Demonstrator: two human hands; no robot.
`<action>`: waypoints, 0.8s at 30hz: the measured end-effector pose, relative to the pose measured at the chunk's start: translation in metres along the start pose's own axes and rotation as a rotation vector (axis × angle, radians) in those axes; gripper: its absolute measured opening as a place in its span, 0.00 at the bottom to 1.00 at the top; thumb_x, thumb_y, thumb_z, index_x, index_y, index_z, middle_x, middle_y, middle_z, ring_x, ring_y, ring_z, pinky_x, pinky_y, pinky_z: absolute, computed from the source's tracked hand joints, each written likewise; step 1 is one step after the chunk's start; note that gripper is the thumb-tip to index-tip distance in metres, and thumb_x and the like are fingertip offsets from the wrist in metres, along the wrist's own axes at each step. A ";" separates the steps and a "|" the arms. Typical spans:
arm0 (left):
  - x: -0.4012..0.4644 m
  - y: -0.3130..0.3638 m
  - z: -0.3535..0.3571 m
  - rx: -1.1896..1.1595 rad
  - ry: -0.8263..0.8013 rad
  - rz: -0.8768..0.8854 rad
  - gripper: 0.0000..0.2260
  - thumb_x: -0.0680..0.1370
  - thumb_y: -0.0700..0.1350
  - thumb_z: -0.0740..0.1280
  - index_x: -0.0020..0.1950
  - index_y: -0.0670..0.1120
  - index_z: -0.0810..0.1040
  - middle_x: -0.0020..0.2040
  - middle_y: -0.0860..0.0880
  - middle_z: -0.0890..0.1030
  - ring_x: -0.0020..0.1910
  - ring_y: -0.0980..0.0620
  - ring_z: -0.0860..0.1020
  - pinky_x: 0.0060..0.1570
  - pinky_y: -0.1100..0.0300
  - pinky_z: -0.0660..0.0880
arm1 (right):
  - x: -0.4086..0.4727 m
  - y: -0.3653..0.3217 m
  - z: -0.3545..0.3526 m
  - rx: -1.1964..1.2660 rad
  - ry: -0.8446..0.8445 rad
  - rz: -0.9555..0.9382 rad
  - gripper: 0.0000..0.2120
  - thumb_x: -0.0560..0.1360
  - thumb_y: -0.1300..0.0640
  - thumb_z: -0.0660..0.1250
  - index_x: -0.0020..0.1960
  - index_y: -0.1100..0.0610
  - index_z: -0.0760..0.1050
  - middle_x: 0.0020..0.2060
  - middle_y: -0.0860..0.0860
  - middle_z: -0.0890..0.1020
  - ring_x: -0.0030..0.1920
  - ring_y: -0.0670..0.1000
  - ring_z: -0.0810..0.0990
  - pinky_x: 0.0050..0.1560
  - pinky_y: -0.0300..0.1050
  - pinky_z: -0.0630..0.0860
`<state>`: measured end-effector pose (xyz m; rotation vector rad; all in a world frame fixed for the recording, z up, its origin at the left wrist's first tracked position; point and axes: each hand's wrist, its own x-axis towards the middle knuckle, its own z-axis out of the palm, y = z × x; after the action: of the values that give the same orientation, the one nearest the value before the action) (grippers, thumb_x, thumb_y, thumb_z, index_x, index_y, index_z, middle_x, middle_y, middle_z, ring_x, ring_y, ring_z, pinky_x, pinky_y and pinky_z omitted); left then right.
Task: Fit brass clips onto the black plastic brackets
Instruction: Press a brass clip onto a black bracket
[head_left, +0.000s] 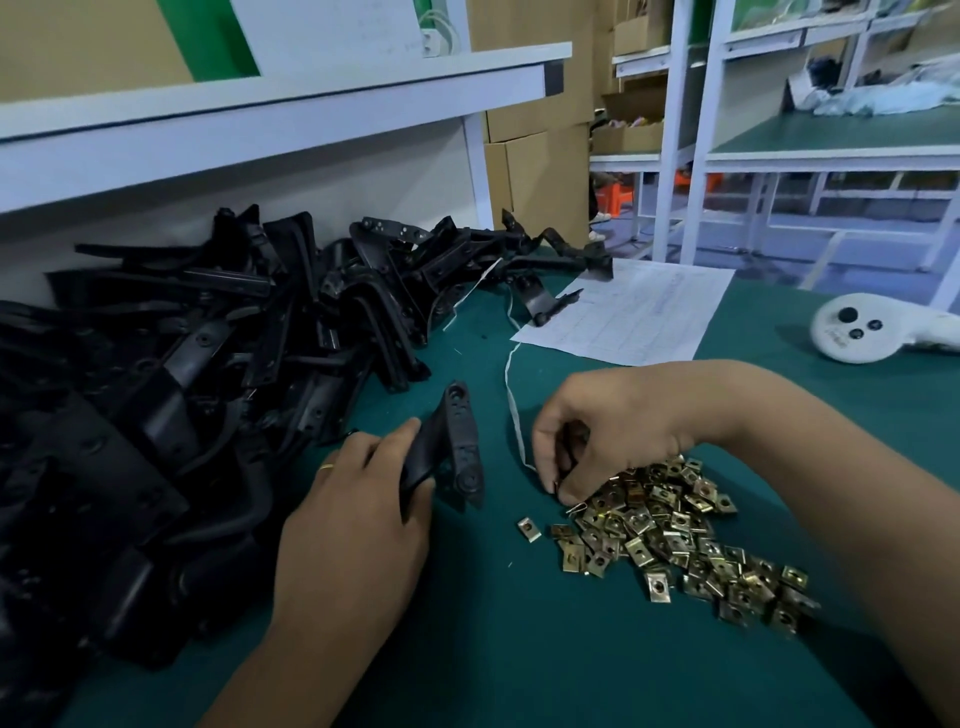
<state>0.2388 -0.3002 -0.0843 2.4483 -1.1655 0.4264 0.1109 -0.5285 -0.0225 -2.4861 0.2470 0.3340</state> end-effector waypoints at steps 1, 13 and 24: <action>0.000 0.000 0.000 -0.008 -0.001 0.004 0.25 0.80 0.59 0.65 0.77 0.61 0.66 0.61 0.60 0.73 0.61 0.52 0.74 0.49 0.53 0.78 | 0.000 -0.001 0.000 0.009 0.006 -0.026 0.07 0.72 0.56 0.81 0.47 0.49 0.85 0.41 0.45 0.86 0.39 0.40 0.81 0.42 0.36 0.76; -0.003 -0.001 -0.011 -0.107 0.096 0.059 0.28 0.80 0.59 0.65 0.80 0.68 0.61 0.54 0.62 0.70 0.39 0.59 0.75 0.29 0.56 0.77 | 0.017 -0.008 0.008 0.871 0.390 -0.431 0.10 0.77 0.68 0.73 0.57 0.68 0.80 0.45 0.63 0.86 0.46 0.59 0.87 0.48 0.49 0.85; -0.001 -0.008 -0.013 -0.094 0.163 0.090 0.29 0.80 0.56 0.67 0.81 0.64 0.63 0.53 0.60 0.70 0.34 0.57 0.71 0.24 0.59 0.72 | 0.024 -0.019 0.021 0.987 0.353 -0.435 0.07 0.77 0.58 0.71 0.51 0.60 0.85 0.46 0.62 0.87 0.46 0.57 0.89 0.48 0.47 0.85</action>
<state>0.2433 -0.2884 -0.0747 2.2416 -1.2008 0.5730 0.1348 -0.5034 -0.0351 -1.5312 -0.0109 -0.3494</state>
